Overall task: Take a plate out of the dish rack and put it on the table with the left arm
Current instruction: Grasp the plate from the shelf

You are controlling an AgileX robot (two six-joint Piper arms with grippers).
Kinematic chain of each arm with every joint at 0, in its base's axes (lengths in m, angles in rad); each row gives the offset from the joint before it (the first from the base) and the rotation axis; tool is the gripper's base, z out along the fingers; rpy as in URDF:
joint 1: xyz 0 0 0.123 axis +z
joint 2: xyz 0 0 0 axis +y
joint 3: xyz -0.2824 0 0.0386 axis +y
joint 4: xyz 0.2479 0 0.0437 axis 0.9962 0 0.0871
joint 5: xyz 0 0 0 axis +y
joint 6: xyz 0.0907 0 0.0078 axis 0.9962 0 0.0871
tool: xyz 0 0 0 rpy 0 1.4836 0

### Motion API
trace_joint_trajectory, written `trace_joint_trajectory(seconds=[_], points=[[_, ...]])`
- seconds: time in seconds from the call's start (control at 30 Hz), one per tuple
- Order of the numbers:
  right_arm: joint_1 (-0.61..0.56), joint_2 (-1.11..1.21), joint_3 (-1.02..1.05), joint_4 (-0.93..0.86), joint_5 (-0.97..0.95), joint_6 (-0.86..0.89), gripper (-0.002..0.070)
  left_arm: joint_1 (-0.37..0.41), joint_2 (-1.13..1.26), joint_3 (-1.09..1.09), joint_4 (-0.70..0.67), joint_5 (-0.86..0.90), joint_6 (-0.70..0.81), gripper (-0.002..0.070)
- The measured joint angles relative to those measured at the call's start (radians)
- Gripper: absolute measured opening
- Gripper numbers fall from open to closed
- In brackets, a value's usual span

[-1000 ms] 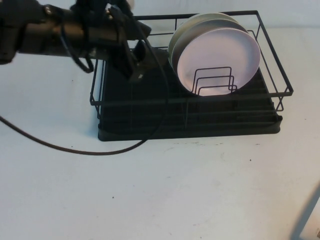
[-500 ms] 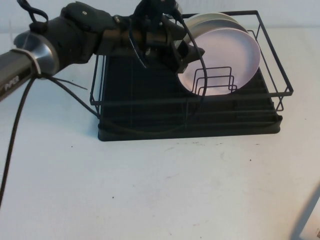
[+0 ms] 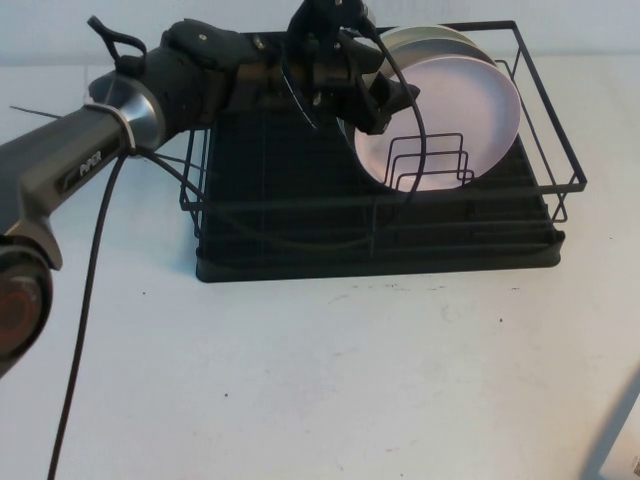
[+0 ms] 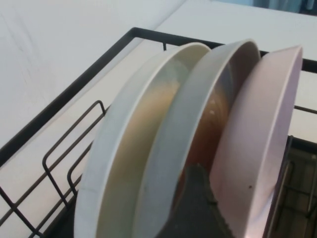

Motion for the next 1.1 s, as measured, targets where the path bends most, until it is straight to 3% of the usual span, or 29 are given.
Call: trace_joint_trajectory(seconds=[0.37,0.9,1.1], points=[[0.0,0.0,0.0,0.0,0.0,0.0,-0.0018,-0.002,0.055,0.0,-0.141,-0.029,0.098,0.0465],[0.0,0.0,0.0,0.0,0.0,0.0,-0.0018,-0.002,0.077,-0.002,-0.213,-0.093,0.132,0.0076],[0.0,0.0,0.0,0.0,0.0,0.0,-0.0018,-0.002,0.08,-0.012,-0.201,-0.099,0.156,0.0047]])
